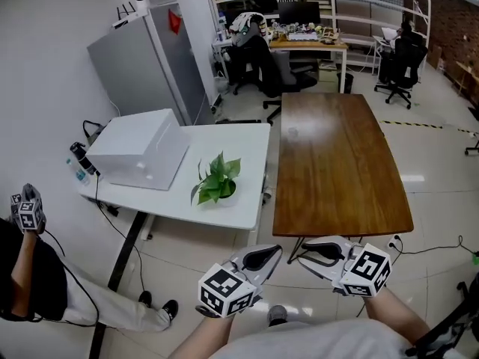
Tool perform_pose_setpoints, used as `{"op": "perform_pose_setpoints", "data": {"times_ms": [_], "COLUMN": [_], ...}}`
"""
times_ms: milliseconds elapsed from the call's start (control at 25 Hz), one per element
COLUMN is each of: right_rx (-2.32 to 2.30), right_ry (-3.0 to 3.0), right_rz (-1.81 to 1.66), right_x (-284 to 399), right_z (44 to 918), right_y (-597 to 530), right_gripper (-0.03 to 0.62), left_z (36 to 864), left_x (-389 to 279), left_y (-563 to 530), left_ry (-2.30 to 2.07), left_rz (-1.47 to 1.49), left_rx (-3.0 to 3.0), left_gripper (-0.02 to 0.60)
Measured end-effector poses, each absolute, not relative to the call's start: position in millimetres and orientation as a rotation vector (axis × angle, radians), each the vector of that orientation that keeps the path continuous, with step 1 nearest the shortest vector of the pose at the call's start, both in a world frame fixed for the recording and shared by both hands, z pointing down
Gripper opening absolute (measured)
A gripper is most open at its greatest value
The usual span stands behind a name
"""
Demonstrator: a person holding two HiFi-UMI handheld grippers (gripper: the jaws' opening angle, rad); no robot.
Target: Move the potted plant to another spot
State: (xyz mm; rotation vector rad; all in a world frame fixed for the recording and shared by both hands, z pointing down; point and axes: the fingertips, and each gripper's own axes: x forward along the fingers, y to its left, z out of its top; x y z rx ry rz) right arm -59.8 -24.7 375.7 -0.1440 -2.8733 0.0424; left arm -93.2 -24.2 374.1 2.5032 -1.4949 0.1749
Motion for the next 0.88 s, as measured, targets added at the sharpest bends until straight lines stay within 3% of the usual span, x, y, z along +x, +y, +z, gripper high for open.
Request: {"op": "perform_pose_setpoints", "data": {"times_ms": [400,880], "right_rx": [-0.14,-0.121], "right_ry": [-2.848,-2.752], "right_rz": [0.02,0.063], "right_x": [-197.1,-293.9], "right_z": [399.1,468.7], "right_y": [-83.3,-141.9], "right_gripper": [0.19,0.311], "left_z": [390.0,414.3], "left_x": [-220.1,-301.6], "left_y": [-41.5,-33.5], "left_ry": [-1.574,-1.694], "left_rz": [0.139,0.117], "left_rx": [2.419,2.28], "left_gripper": [-0.018,-0.018]}}
